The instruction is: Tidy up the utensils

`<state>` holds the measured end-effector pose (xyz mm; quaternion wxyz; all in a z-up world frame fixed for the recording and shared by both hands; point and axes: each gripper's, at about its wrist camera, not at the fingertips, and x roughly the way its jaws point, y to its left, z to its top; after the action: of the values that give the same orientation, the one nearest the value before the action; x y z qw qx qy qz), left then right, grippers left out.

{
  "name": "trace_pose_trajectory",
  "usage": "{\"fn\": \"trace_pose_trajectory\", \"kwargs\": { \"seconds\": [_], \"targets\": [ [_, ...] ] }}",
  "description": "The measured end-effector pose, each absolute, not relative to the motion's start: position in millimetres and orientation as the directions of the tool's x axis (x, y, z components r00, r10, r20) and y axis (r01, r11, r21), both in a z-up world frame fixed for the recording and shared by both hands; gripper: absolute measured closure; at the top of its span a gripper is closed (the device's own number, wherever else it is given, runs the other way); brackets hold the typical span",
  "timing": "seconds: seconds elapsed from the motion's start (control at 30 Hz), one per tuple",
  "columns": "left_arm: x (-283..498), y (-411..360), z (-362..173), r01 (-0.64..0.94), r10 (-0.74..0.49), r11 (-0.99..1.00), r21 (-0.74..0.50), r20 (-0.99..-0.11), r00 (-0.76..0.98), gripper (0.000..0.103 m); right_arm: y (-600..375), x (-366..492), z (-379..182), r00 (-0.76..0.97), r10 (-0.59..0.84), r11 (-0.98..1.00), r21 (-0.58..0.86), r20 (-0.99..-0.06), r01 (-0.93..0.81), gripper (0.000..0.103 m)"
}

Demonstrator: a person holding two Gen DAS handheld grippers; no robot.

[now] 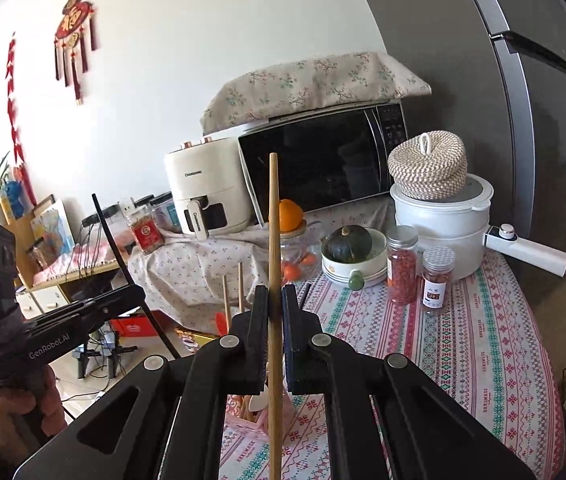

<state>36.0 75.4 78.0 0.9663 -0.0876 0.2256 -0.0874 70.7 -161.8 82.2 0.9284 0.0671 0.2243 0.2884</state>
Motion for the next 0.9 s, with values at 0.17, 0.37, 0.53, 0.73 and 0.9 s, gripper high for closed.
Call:
{"fn": "trace_pose_trajectory", "kwargs": {
  "seconds": [0.17, 0.37, 0.53, 0.73, 0.9],
  "targets": [
    [51.3, 71.7, 66.2, 0.112, -0.184, 0.977, -0.18, -0.457, 0.87, 0.096, -156.0, 64.9, 82.8, 0.74, 0.572, 0.82, 0.256, -0.352, -0.512, 0.097],
    [77.1, 78.3, 38.8, 0.068, -0.16, 0.98, -0.188, -0.534, 0.83, 0.078, -143.1, 54.1, 88.1, 0.772, 0.571, 0.818, 0.275, -0.28, -0.505, 0.097],
    [69.6, 97.9, 43.4, 0.014, -0.17, 0.961, -0.276, -0.549, 0.818, 0.047, -120.7, 56.6, 86.7, 0.813, 0.527, 0.844, 0.259, -0.246, -0.469, 0.097],
    [64.4, 117.4, 32.0, -0.075, -0.113, 0.962, -0.262, -0.633, 0.766, 0.038, -89.3, 67.8, 67.3, 0.859, 0.463, 0.881, 0.217, -0.218, -0.42, 0.097],
    [60.0, 126.0, 22.6, -0.077, -0.135, 0.958, -0.277, -0.672, 0.728, 0.038, -68.4, 70.8, 47.2, 0.902, 0.394, 0.916, 0.152, -0.178, -0.371, 0.097]
  ]
}}
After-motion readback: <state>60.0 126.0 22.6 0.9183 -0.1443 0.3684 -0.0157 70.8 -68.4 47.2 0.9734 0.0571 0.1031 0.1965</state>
